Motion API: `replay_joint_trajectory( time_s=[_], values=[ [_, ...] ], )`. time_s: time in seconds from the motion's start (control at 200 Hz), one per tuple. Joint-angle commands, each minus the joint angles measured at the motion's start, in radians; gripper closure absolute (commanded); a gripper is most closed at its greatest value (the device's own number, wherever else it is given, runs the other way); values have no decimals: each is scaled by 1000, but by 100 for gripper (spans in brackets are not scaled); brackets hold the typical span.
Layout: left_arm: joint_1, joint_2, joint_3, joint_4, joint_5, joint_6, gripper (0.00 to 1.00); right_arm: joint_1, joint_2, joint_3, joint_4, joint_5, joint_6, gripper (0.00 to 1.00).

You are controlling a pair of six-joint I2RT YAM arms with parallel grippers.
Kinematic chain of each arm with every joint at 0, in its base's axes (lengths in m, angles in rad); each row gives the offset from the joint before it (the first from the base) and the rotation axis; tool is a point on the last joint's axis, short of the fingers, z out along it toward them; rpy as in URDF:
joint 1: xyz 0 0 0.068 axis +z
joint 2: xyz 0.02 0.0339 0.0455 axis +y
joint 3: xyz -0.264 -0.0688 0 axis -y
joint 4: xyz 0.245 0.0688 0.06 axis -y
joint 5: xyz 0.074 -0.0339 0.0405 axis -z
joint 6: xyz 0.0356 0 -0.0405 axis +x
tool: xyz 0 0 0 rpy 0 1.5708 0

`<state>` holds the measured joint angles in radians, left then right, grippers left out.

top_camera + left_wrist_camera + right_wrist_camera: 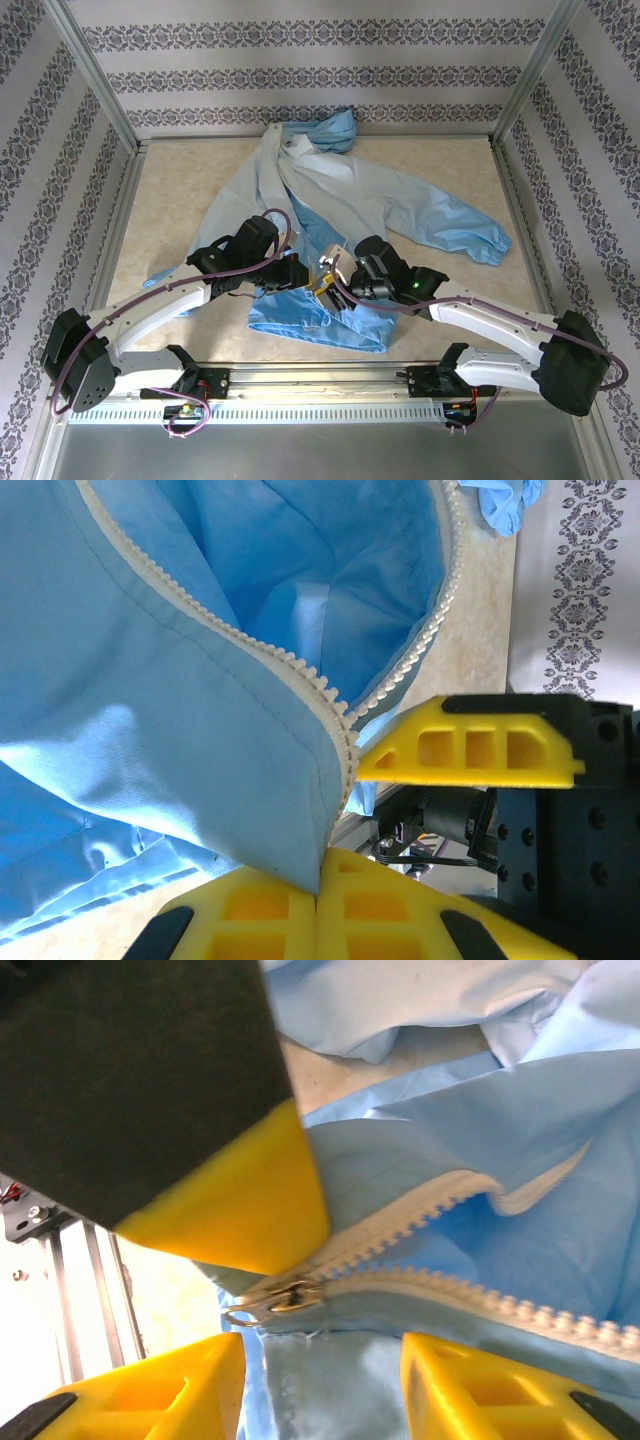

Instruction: Zip up the jacket

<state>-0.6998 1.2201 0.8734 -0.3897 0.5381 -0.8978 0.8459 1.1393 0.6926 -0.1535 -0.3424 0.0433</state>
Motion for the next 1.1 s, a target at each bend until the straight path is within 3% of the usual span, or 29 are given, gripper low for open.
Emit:
replay_joint_trajectory(
  time_s=[0.0,0.27,0.455,0.565,1.094],
  values=[
    [-12,-13,-14,3,0,11,100,-11,6,11,-23,-23,-27,56],
    [-12,-12,-15,5,-4,11,100,0,7,10,14,-103,-6,47],
    [-12,3,-11,20,3,8,100,21,26,22,29,-96,-8,38],
    [-12,6,-9,21,7,10,100,25,60,40,33,-90,-5,38],
    [-12,2,-24,17,-1,14,100,-25,42,35,-8,-53,5,57]
  ],
)
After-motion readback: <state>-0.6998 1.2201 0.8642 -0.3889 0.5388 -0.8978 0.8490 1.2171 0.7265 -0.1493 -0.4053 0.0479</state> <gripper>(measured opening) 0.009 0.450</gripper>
